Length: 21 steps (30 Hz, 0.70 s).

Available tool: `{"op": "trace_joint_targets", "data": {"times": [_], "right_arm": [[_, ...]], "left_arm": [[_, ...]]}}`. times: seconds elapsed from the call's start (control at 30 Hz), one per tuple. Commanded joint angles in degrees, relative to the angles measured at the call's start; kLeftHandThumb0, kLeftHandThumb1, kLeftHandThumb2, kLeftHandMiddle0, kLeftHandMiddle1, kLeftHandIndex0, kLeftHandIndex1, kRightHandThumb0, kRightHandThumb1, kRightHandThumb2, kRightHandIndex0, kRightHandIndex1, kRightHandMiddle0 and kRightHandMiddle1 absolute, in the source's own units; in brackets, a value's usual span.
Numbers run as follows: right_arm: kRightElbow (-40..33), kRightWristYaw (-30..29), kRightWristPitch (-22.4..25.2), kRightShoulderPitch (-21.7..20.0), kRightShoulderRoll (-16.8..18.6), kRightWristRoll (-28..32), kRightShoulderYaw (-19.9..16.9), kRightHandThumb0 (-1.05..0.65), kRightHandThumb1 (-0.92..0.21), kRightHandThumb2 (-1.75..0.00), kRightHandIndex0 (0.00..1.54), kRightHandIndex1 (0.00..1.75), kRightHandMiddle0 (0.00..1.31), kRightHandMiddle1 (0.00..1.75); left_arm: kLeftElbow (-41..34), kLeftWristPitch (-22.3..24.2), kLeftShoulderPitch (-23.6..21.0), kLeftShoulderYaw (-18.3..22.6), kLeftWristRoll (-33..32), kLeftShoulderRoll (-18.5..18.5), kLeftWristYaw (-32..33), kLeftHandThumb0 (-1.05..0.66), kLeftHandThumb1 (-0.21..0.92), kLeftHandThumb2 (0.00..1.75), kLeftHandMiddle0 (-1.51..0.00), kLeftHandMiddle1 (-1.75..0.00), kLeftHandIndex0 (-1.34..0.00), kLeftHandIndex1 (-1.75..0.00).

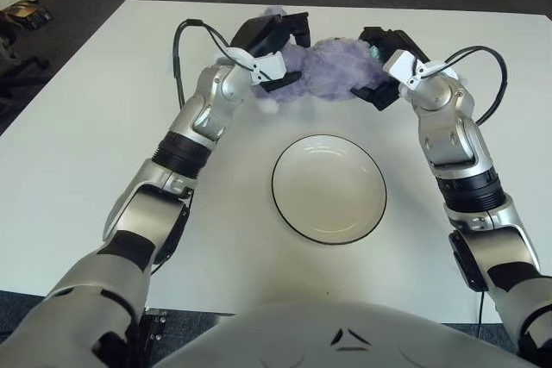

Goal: Put the doll into the plate.

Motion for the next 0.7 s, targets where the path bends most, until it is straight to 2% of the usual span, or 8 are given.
{"op": "trace_joint_targets", "data": {"times": [0.0,0.27,0.47,0.67], "right_arm": [[-2.33,0.3,1.22,0.32,-1.64,-1.8,-0.05,0.56,-0.11,-1.56,0.78,1.75,0.97,1.75],[-6.34,0.62,-0.54,2.7,-2.53,-1.25,-1.02,0.56,-0.11,-1.57,0.78,1.75,0.98,1.75],[-8.59,0.85,-2.3,4.33,-3.73,-1.37,-1.31,0.56,-0.1,-1.58,0.79,1.75,0.98,1.75],[-11.81,3.42,-2.16,5.22,-4.25,-0.05,-1.6,0.56,-0.1,-1.58,0.79,1.75,0.99,1.75]], "left_arm": [[-2.19,1.07,1.72,1.48,-0.83,1.79,-2.02,0.56,0.11,1.57,-0.78,-1.75,-0.86,-1.75],[-6.27,0.01,3.56,3.0,-3.54,2.89,-4.63,0.56,0.1,1.58,-0.79,-1.75,-0.94,-1.75],[-9.35,0.87,4.53,3.57,-4.04,3.51,-6.33,0.57,0.08,1.61,-0.81,-1.75,-0.99,-1.75],[-13.11,1.14,5.83,4.17,-4.33,4.79,-8.7,0.58,0.07,1.61,-0.81,-1.75,-1.01,-1.75]]}}
